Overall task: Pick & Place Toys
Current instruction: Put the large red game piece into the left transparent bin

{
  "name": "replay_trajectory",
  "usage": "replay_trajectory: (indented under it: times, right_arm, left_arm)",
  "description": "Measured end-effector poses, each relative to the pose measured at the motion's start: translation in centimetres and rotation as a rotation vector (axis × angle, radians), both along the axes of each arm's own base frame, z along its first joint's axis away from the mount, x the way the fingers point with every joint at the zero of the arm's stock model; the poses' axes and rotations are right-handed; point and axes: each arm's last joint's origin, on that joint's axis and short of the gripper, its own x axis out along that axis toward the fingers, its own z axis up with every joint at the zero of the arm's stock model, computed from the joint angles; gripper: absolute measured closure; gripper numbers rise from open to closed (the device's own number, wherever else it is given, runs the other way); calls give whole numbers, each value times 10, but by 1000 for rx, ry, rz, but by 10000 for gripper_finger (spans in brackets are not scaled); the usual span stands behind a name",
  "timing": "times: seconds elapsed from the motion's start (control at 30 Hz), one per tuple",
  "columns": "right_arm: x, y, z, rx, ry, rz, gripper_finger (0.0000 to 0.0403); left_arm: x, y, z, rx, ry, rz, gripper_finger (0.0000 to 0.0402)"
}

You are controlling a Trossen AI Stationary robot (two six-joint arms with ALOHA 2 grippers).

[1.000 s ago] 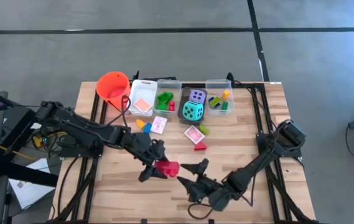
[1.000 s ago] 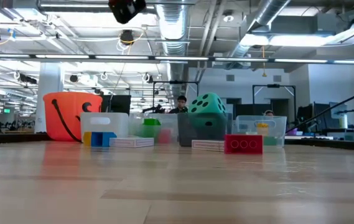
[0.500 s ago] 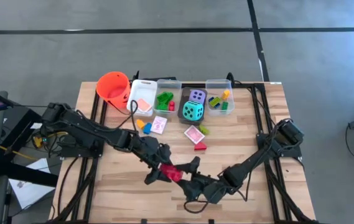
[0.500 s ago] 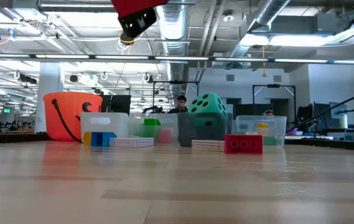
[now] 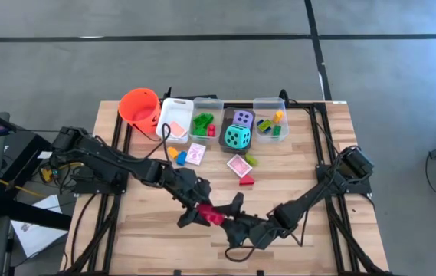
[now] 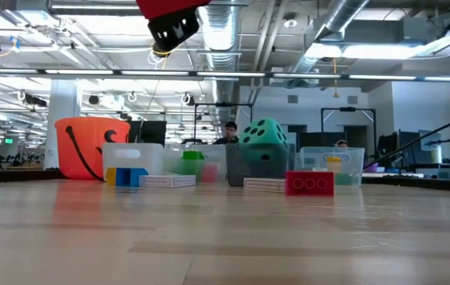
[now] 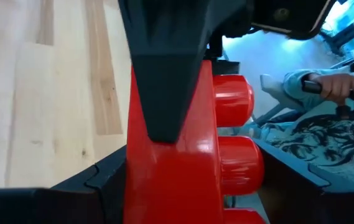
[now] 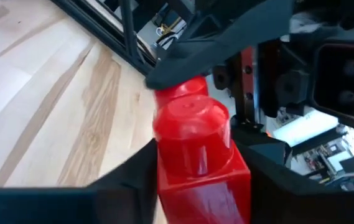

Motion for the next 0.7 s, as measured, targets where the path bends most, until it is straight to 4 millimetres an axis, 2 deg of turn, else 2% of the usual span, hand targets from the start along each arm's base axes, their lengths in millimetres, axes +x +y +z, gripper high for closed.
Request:
replay_trajectory:
  times: [0.07, 0.23, 0.33, 0.53, 0.7]
  right_arm:
    - [0, 0, 0, -12, 4, 2, 270]
    - [-1, 1, 0, -15, -6, -32, 269]
    - [-5, 2, 1, -20, -33, -111, 269]
    - [-16, 9, 3, -88, -69, -269, 269]
    - [-32, 3, 22, -47, -132, -403, 269]
  left_arm:
    - [0, 0, 0, -13, 3, -5, 142]
    - [1, 3, 1, -3, -7, 5, 129]
    - [1, 13, 4, 24, -11, 32, 110]
    - [-25, 46, 21, 109, 68, 83, 86]
    - [-50, 68, 43, 230, 30, 228, 83]
